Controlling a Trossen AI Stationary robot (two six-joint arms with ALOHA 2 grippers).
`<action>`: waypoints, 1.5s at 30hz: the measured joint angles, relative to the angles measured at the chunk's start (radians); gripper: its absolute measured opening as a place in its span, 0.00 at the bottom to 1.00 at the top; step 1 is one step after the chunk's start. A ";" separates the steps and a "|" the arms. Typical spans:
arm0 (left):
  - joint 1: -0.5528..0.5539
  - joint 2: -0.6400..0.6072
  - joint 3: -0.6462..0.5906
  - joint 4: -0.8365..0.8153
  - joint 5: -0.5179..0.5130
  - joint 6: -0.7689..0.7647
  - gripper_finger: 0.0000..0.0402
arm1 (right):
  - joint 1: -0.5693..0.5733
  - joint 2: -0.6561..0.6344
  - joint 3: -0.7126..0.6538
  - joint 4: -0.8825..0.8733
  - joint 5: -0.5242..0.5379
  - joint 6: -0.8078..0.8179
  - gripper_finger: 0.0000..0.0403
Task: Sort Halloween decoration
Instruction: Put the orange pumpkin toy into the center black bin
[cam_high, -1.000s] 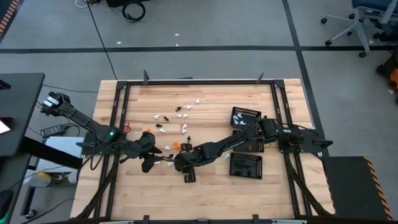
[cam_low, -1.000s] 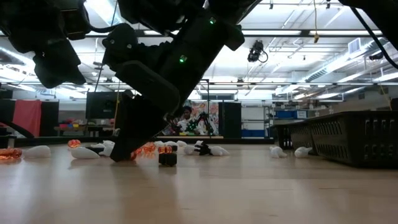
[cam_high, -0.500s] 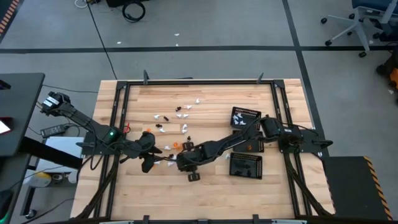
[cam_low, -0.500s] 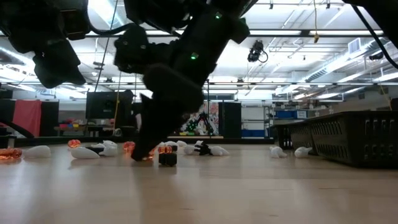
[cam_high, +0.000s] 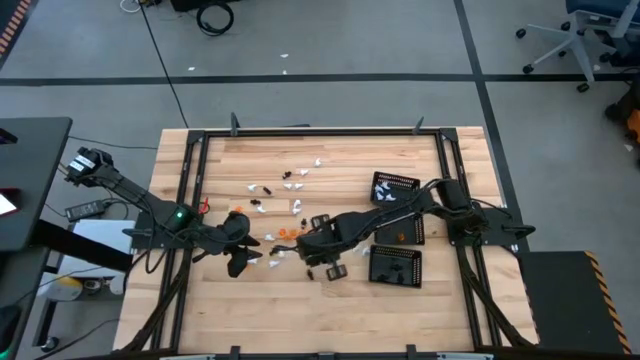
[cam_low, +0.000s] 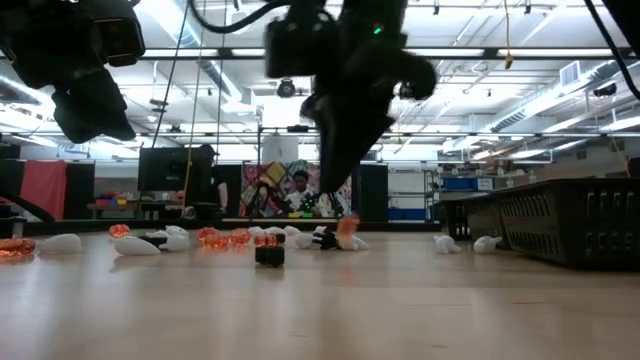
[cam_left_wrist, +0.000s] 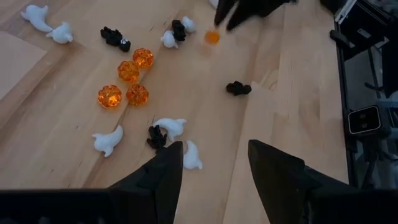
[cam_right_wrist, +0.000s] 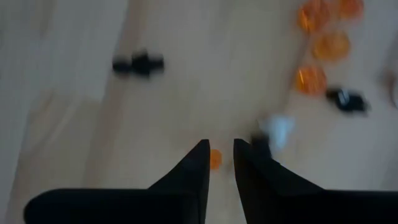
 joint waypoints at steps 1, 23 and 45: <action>0.000 0.000 0.000 0.000 0.000 0.000 0.48 | -0.001 -0.015 0.000 -0.035 0.000 -0.003 0.18; 0.000 0.000 0.000 0.001 -0.024 0.000 0.48 | -0.042 -0.104 -0.165 -0.138 -0.280 0.104 0.45; 0.000 -0.001 0.000 -0.004 -0.025 0.000 0.48 | 0.039 0.016 -0.166 -0.191 -0.174 -0.090 0.46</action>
